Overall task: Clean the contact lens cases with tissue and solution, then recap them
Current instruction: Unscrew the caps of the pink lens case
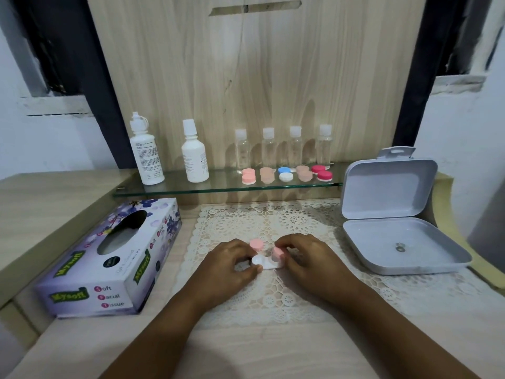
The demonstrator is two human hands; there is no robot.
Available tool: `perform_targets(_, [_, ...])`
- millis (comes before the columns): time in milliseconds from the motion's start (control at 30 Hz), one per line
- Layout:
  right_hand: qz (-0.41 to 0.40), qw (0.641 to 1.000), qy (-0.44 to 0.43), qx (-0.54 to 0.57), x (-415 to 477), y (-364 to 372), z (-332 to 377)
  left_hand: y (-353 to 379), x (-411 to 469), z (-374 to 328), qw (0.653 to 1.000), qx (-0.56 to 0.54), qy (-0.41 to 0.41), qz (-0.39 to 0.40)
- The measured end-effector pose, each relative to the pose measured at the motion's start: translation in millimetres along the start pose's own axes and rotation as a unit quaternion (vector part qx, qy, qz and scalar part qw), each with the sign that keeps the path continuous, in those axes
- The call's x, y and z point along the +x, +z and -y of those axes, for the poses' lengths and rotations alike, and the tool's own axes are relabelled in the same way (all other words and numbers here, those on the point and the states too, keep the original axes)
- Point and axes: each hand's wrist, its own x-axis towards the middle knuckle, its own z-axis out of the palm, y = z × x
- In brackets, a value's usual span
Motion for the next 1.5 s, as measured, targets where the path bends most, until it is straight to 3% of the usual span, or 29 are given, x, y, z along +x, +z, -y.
perform_targets(133, [0.0, 0.999, 0.047, 0.026, 8.5, -9.3, -3.4, 0.0, -0.9, -0.1, 1.0, -0.008, 0.003, -0.004])
perform_targets(367, [0.016, 0.995, 0.085, -0.047, 27.6, -4.2, -7.5, -0.6, -1.2, 0.4, 1.0, -0.014, 0.001, -0.001])
perform_targets(567, [-0.008, 0.995, 0.05, -0.084, 24.3, 0.7, -12.6, -0.2, -0.8, 0.9, 1.0, -0.01, 0.002, -0.002])
perform_targets(900, [-0.011, 0.999, 0.028, -0.01, 15.0, -8.1, -5.6, -1.0, -0.5, 0.1, 1.0, -0.012, -0.001, 0.005])
perform_targets(1167, [0.003, 0.998, 0.008, -0.06, 4.0, 2.9, -4.6, -1.3, -1.0, 0.5, 1.0, -0.008, -0.005, 0.008])
perform_targets(1367, [-0.013, 0.999, 0.005, -0.05, 2.0, 2.2, -3.2, -1.7, -3.2, 2.1, 0.996, 0.084, -0.026, 0.013])
perform_targets(1500, [-0.029, 0.999, 0.013, -0.029, 1.9, 0.2, -0.9, -1.1, -3.3, 1.5, 0.979, 0.162, -0.09, 0.085])
